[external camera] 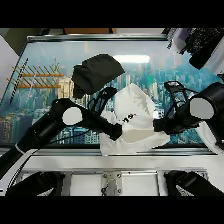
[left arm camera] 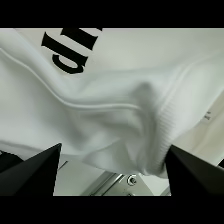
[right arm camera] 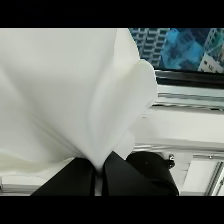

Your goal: Fold the clothes and pants, and hang the long-sleeved shirts on hangers.

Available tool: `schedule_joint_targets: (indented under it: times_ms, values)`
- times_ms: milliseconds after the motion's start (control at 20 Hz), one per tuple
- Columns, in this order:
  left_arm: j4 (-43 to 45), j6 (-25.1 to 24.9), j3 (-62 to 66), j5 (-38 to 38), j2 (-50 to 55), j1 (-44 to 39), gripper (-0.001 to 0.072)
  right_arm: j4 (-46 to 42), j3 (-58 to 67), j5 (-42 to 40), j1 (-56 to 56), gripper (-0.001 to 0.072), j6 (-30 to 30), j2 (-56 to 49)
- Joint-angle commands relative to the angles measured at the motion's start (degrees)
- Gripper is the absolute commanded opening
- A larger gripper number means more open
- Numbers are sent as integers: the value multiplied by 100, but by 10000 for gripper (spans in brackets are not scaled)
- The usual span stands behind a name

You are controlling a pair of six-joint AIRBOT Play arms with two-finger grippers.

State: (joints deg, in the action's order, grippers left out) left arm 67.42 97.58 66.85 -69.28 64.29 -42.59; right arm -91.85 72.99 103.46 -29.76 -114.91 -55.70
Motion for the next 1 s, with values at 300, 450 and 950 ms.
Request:
schedule_joint_targets:
  times_ms: [300, 450, 950]
  values:
    - [-9, -590, 1381, -538, 17, 1622, 691, 20, -20, -83, 0, 24, 2, -15]
    - [-24, -807, 1440, -831, 20, 1860, 691, 20, -20, -83, 0, 23, 2, -15]
    - [2295, -1357, 1443, 107, 562, 2889, 691, 20, -20, -83, 0, 23, 2, -15]
